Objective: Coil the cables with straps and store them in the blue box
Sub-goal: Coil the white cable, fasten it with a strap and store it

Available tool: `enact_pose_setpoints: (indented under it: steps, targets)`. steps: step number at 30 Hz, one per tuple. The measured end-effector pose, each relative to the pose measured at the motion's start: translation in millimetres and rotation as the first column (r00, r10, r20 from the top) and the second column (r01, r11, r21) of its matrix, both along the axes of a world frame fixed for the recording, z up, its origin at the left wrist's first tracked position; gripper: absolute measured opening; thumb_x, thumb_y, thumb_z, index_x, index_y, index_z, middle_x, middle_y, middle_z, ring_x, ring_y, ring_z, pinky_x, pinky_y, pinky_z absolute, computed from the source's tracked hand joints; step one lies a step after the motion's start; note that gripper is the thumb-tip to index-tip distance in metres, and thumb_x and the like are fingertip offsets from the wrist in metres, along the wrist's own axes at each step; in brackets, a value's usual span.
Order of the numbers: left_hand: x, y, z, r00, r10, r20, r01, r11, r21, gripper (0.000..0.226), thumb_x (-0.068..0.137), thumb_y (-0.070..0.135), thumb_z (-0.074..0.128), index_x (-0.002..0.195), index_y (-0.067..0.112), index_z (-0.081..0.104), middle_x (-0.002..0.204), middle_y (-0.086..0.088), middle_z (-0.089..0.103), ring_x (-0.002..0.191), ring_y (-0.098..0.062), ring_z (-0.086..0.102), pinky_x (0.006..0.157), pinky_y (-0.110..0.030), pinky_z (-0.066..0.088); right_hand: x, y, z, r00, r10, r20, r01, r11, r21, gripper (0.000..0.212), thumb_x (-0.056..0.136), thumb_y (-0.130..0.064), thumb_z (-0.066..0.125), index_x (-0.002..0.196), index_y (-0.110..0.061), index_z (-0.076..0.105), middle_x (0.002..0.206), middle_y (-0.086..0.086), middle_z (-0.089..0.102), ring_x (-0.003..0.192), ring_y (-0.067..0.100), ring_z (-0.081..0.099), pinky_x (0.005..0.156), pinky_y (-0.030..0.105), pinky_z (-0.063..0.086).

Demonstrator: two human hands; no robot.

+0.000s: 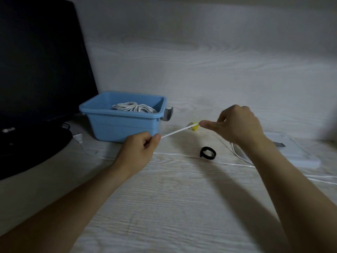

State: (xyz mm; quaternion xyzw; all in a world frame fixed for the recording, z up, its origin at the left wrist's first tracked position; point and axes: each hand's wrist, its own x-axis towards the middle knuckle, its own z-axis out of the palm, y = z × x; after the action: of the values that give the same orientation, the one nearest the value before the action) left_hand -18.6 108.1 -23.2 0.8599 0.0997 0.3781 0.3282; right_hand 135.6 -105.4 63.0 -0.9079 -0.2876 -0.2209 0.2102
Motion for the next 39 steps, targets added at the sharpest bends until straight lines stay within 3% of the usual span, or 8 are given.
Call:
enact_pose_setpoints:
  steps: [3, 6, 13, 21, 27, 31, 34, 39]
  targets:
    - [2.6, -6.4, 9.0, 0.989, -0.140, -0.044, 0.124, 0.957, -0.264, 0.042, 0.095, 0.026, 0.055, 0.057, 0.016, 0.042, 0.048, 0.010, 0.035, 0.048, -0.007, 0.032, 0.047, -0.026, 0.029, 5.0, -13.6, 13.6, 0.992, -0.047, -0.121, 0.047, 0.999, -0.002, 0.074, 0.054, -0.081, 0.071, 0.067, -0.008, 0.072, 0.063, 0.009, 0.067, 0.068, 0.022, 0.063, 0.062, 0.033, 0.054]
    - [13.1, -14.3, 28.3, 0.943, -0.323, 0.080, 0.297, 0.707, -0.642, 0.032, 0.100, 0.006, 0.041, 0.069, 0.008, 0.047, 0.049, 0.004, 0.036, 0.044, -0.014, 0.032, 0.040, -0.023, 0.028, 8.2, -24.3, 23.6, 0.978, 0.058, -0.201, -0.046, 0.997, 0.061, 0.055, 0.074, -0.068, 0.069, 0.072, -0.013, 0.072, 0.064, 0.004, 0.066, 0.067, 0.010, 0.060, 0.056, 0.023, 0.045]
    - [49.7, -35.7, 84.5, 0.849, -0.483, 0.214, 0.419, 0.369, -0.830, 0.025, 0.103, 0.013, 0.034, 0.084, 0.010, 0.050, 0.049, 0.006, 0.032, 0.034, -0.006, 0.023, 0.037, -0.017, 0.014, 11.8, -2.6, 4.2, 0.909, 0.410, -0.074, -0.347, 0.844, 0.408, 0.031, 0.100, -0.008, 0.049, 0.128, -0.019, 0.054, 0.090, -0.004, 0.066, 0.061, 0.008, 0.065, 0.055, 0.012, 0.042]
    - [75.6, -24.4, 153.2, 0.634, -0.411, 0.655, 0.694, -0.072, -0.716, 0.030, 0.094, 0.022, 0.039, 0.067, 0.013, 0.050, 0.044, 0.008, 0.019, 0.031, -0.007, 0.017, 0.035, -0.023, 0.011, 3.8, 6.4, -11.0, 0.887, 0.458, 0.059, -0.428, 0.768, 0.476, 0.021, 0.103, -0.029, 0.046, 0.115, -0.025, 0.062, 0.061, -0.008, 0.047, 0.054, 0.010, 0.046, 0.054, 0.025, 0.037]
    - [73.7, -27.6, 157.7, 0.483, -0.509, 0.713, 0.731, -0.214, -0.648, 0.032, 0.091, 0.019, 0.041, 0.099, 0.004, 0.067, 0.047, 0.009, 0.023, 0.039, -0.007, 0.015, 0.038, -0.020, 0.016, -8.8, 14.9, 10.5, 0.898, 0.426, 0.111, -0.343, 0.520, 0.782, 0.013, 0.095, -0.017, 0.062, 0.105, -0.026, 0.063, 0.071, 0.011, 0.049, 0.056, 0.013, 0.045, 0.051, 0.027, 0.038]
    - [70.2, -34.6, 169.4, 0.509, -0.448, 0.735, 0.758, -0.171, -0.630, 0.031, 0.098, 0.009, 0.037, 0.122, 0.000, 0.054, 0.061, 0.004, 0.036, 0.049, -0.009, 0.033, 0.048, -0.021, 0.031, -13.5, 19.7, 27.0, 0.928, 0.313, 0.201, -0.357, 0.603, 0.713, 0.008, 0.096, -0.020, 0.061, 0.091, -0.023, 0.067, 0.063, 0.003, 0.055, 0.046, 0.009, 0.041, 0.044, 0.024, 0.032]
    - [75.6, -35.4, 166.9, 0.670, -0.342, 0.659, 0.730, 0.146, -0.667, 0.032, 0.101, -0.002, 0.036, 0.130, -0.003, 0.049, 0.072, -0.003, 0.049, 0.054, -0.011, 0.047, 0.052, -0.023, 0.043, -15.9, 25.5, 39.0, 0.913, 0.407, 0.023, -0.392, 0.862, 0.322, 0.008, 0.094, -0.029, 0.064, 0.090, -0.029, 0.071, 0.053, -0.007, 0.057, 0.041, 0.007, 0.043, 0.046, 0.013, 0.031]
    - [86.8, -38.6, 149.9, 0.853, -0.207, 0.479, 0.516, 0.464, -0.719, 0.043, 0.097, -0.012, 0.040, 0.136, 0.006, 0.044, 0.084, -0.002, 0.057, 0.060, -0.006, 0.062, 0.072, -0.023, 0.057, -36.9, 21.7, 67.1, 0.860, 0.466, -0.208, -0.490, 0.868, -0.081, 0.023, 0.096, -0.029, 0.061, 0.116, -0.036, 0.072, 0.063, -0.014, 0.065, 0.061, 0.001, 0.060, 0.057, 0.015, 0.044]
